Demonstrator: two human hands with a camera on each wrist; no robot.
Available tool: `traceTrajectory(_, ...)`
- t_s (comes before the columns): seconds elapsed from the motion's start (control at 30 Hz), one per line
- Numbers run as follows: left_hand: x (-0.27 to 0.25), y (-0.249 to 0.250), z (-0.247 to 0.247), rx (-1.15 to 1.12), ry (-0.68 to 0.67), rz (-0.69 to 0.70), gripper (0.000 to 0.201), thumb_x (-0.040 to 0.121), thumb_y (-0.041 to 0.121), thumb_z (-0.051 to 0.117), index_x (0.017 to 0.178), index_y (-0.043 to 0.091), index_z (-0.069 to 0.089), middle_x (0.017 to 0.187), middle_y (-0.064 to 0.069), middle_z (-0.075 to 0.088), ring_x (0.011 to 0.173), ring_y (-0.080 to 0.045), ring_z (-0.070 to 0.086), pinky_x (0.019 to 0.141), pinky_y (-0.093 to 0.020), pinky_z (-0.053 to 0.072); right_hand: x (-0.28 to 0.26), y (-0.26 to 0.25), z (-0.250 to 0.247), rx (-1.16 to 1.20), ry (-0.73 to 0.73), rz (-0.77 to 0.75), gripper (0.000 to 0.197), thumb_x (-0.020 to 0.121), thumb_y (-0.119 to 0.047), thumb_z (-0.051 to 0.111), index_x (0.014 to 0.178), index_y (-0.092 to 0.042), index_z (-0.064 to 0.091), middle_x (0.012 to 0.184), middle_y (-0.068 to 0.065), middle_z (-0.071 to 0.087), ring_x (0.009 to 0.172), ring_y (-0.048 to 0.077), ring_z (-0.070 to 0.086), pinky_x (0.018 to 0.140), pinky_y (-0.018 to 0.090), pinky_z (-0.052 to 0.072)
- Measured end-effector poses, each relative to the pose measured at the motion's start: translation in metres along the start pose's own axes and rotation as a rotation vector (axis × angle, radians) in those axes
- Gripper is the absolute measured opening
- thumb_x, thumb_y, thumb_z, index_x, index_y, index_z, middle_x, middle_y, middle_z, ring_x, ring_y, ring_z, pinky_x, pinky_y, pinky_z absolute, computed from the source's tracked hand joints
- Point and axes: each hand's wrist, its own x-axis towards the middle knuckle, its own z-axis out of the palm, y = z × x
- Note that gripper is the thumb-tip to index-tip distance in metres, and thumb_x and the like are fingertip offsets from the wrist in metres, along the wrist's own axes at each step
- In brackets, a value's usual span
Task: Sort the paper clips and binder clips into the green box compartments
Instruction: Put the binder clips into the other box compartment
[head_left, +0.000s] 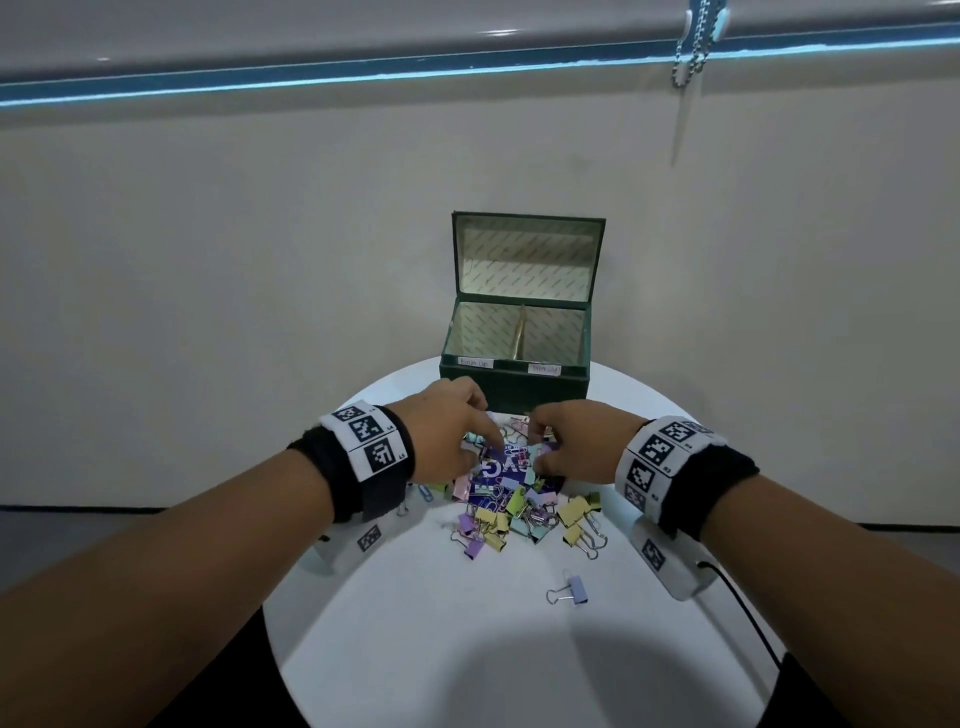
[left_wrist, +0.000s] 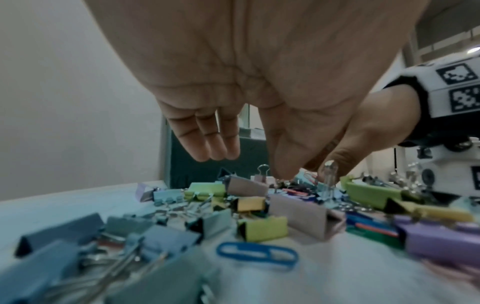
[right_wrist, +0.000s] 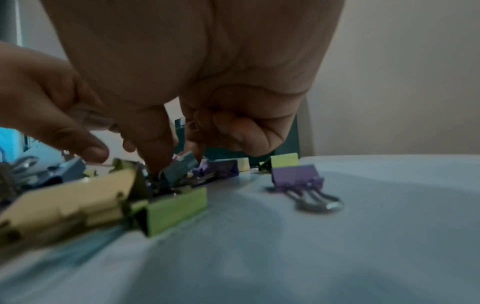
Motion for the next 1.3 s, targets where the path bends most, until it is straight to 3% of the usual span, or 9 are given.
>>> traceTrajectory(0.1, -0.008, 0.006, -0.001, -0.011, 0.036, 0.028, 0.021, 0.088, 0.038, 0.065, 0.107, 0.043, 0.070, 0.124, 0.008, 0.043, 0.115, -0.012, 0.042, 0.097, -0.034, 0.044, 0.001, 0.003, -0.001, 0.098, 0.013, 0.020, 0.017, 0.087, -0.023, 0.068, 0.082, -0.027, 0.052, 0.085, -0.006, 0.061, 0.079, 0.016, 0.057, 0.070, 0.026, 0.047)
traceTrajectory(0.2, -0.018, 0.011, 0.002, -0.058, 0.087, 0.049, 0.022, 0.083, 0.054, 0.067, 0.097, 0.038, 0.072, 0.112, 0.013, 0.044, 0.108, -0.008, 0.041, 0.092, -0.031, 0.044, -0.002, 0.005, -0.004, 0.152, 0.040, 0.010, 0.011, 0.091, -0.016, 0.062, 0.081, -0.019, 0.059, 0.084, -0.003, 0.064, 0.075, 0.014, 0.058, 0.062, 0.021, 0.042)
traceTrajectory(0.27, -0.024, 0.013, 0.007, -0.010, 0.026, 0.049, 0.027, 0.083, 0.058, 0.065, 0.104, 0.042, 0.071, 0.115, 0.013, 0.043, 0.111, -0.010, 0.039, 0.093, -0.032, 0.042, -0.004, 0.007, -0.006, 0.172, 0.069, 0.001, 0.009, 0.092, -0.017, 0.062, 0.085, -0.015, 0.067, 0.085, -0.005, 0.068, 0.073, 0.010, 0.059, 0.059, 0.020, 0.041)
traceTrajectory(0.4, -0.029, 0.009, 0.011, 0.129, 0.001, -0.005, 0.033, 0.090, 0.051, 0.060, 0.122, 0.047, 0.062, 0.129, 0.008, 0.043, 0.118, -0.015, 0.038, 0.098, -0.034, 0.039, -0.004, 0.010, -0.011, 0.187, 0.136, -0.022, 0.010, 0.088, -0.028, 0.071, 0.079, -0.028, 0.071, 0.079, -0.013, 0.067, 0.072, 0.005, 0.059, 0.063, 0.021, 0.041)
traceTrajectory(0.53, -0.030, 0.007, 0.010, 0.050, 0.075, -0.024, 0.032, 0.091, 0.036, 0.063, 0.123, 0.044, 0.062, 0.129, 0.008, 0.043, 0.118, -0.016, 0.038, 0.097, -0.030, 0.037, -0.006, 0.013, -0.011, 0.101, 0.129, -0.032, 0.006, 0.088, -0.027, 0.070, 0.087, -0.032, 0.071, 0.079, -0.019, 0.060, 0.070, -0.001, 0.054, 0.062, 0.018, 0.039)
traceTrajectory(0.7, -0.034, 0.010, 0.013, 0.042, 0.012, -0.001, 0.037, 0.087, 0.028, 0.064, 0.120, 0.045, 0.064, 0.129, 0.009, 0.041, 0.120, -0.015, 0.036, 0.097, -0.030, 0.036, -0.009, 0.015, -0.003, -0.050, -0.013, 0.015, 0.035, 0.079, -0.042, 0.078, 0.111, -0.036, 0.067, 0.104, -0.015, 0.055, 0.100, 0.012, 0.056, 0.093, 0.032, 0.049)
traceTrajectory(1.03, -0.036, 0.010, 0.014, 0.022, 0.028, 0.043, 0.015, 0.085, 0.045, 0.069, 0.099, 0.041, 0.073, 0.120, 0.012, 0.047, 0.117, -0.013, 0.036, 0.098, -0.036, 0.040, -0.021, 0.009, 0.006, -0.262, 0.088, -0.127, 0.032, 0.092, -0.042, 0.062, 0.122, -0.031, 0.068, 0.117, -0.008, 0.065, 0.105, 0.014, 0.060, 0.092, 0.027, 0.052)
traceTrajectory(1.17, -0.034, 0.008, 0.020, 0.047, 0.059, 0.044, 0.012, 0.088, 0.042, 0.065, 0.090, 0.032, 0.070, 0.115, 0.010, 0.049, 0.113, -0.014, 0.039, 0.096, -0.035, 0.041, -0.025, 0.009, 0.008, -0.340, 0.140, -0.219, 0.030, 0.097, -0.042, 0.051, 0.106, -0.024, 0.074, 0.098, -0.006, 0.064, 0.087, 0.013, 0.061, 0.080, 0.026, 0.055)
traceTrajectory(1.3, -0.030, 0.005, 0.019, -0.002, 0.123, -0.019, 0.018, 0.091, 0.043, 0.061, 0.098, 0.029, 0.071, 0.114, 0.009, 0.049, 0.110, -0.014, 0.040, 0.095, -0.032, 0.041, -0.026, 0.011, 0.003, -0.277, 0.226, -0.244, 0.026, 0.097, -0.036, 0.052, 0.099, -0.020, 0.072, 0.098, -0.005, 0.066, 0.084, 0.012, 0.059, 0.076, 0.023, 0.051)
